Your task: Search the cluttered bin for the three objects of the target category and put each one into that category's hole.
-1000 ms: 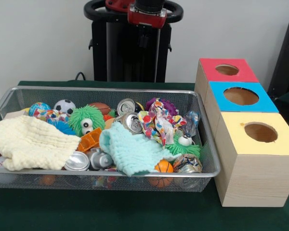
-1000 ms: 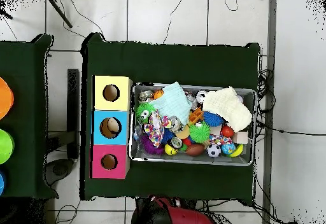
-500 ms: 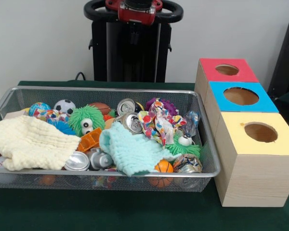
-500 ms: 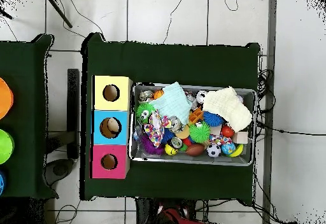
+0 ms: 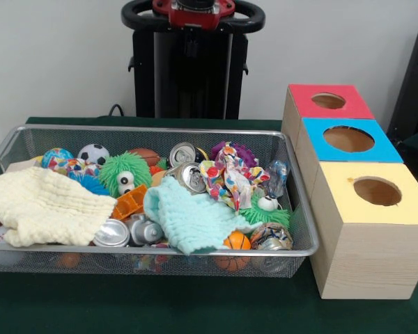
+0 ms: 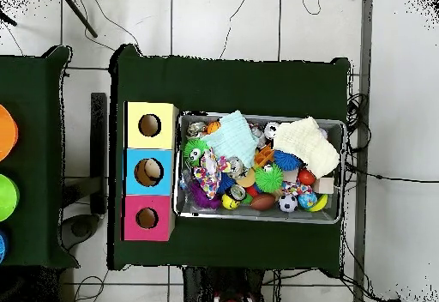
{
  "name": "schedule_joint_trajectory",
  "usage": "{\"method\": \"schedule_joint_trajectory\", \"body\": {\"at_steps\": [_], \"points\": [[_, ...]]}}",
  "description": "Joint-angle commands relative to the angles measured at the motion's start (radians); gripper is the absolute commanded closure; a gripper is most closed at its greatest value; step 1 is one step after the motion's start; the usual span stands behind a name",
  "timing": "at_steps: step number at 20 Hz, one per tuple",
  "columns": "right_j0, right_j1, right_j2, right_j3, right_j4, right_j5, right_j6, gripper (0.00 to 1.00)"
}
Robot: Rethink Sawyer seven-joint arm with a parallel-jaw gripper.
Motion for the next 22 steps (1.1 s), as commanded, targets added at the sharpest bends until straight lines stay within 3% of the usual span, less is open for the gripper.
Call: {"method": "schedule_joint_trajectory", "body": {"at_steps": [1, 9, 22], "points": [[-0.008, 0.063, 0.020, -0.033, -0.073, -0.145, 0.134, 1.00], [0.107, 0.117, 0.009, -0.014, -0.024, -0.194, 0.194, 1.00], [0.347, 0.048, 0.075, -0.006, 0.195, -0.096, 0.252, 1.00]]}}
